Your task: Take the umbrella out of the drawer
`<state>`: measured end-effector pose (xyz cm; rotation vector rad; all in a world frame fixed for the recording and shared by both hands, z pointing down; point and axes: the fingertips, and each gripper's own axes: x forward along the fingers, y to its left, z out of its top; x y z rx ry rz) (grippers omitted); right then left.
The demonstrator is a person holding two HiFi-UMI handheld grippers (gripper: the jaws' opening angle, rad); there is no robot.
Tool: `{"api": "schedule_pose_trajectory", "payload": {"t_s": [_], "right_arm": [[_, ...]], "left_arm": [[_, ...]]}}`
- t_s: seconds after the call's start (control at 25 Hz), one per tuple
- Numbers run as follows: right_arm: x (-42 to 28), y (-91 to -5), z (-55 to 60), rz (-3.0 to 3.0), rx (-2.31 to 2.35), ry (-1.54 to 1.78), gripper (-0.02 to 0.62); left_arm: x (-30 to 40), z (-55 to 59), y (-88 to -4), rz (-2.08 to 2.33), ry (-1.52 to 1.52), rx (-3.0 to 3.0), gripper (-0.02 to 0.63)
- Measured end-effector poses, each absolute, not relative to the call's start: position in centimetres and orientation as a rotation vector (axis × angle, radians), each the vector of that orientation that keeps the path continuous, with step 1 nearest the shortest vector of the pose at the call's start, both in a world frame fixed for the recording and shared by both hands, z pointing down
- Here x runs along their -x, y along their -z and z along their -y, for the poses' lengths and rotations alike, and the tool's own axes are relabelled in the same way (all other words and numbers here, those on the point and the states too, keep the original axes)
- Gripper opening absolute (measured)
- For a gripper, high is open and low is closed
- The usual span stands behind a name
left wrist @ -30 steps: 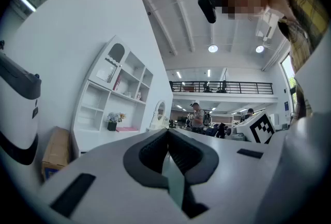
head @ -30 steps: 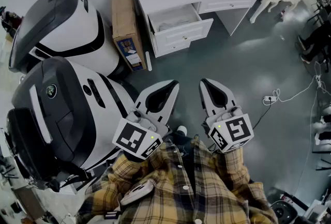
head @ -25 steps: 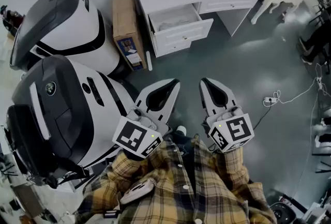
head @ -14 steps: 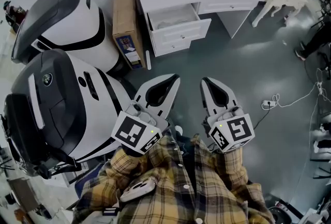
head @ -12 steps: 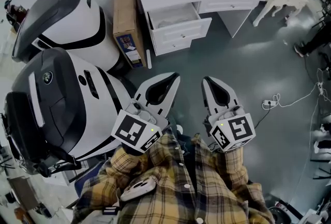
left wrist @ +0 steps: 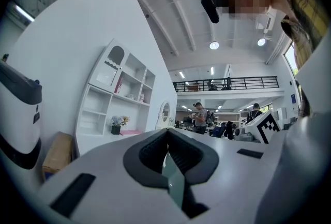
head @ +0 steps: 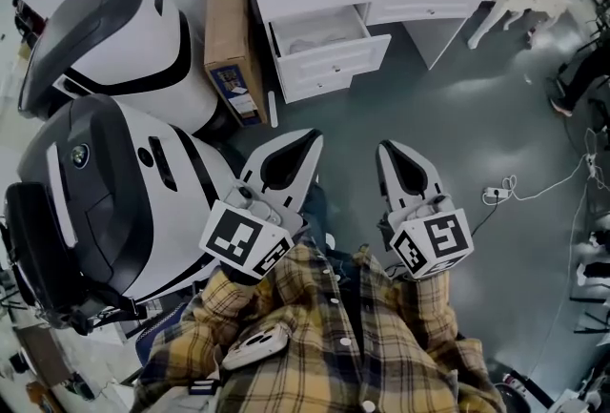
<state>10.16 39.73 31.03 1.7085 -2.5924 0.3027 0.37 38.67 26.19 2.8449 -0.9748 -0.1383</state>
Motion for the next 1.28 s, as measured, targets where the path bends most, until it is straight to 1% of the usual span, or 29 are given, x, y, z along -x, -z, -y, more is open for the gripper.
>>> {"api": "schedule_pose_trajectory", "payload": {"t_s": [0.36, 0.88, 1.28], "right_arm": [[-11.1, -32.1, -31.9, 2.574, -1.680, -0.338, 0.017], [-10.7, -32.3, -18.4, 2.578, -1.629, -0.400, 0.017], [-10.1, -33.5, -12.3, 2.515, -1.631, -0.430, 0.018]], "left_arm": [[-0.1, -30.8, -27.9, 1.020, 0.105, -2.795, 0.021], [1.9, -17.6, -28.2, 1.101, 0.062, -2.735, 0.020], [4.1, -11.3, -28.7, 1.099, 0.105, -2.698, 0.021]]}}
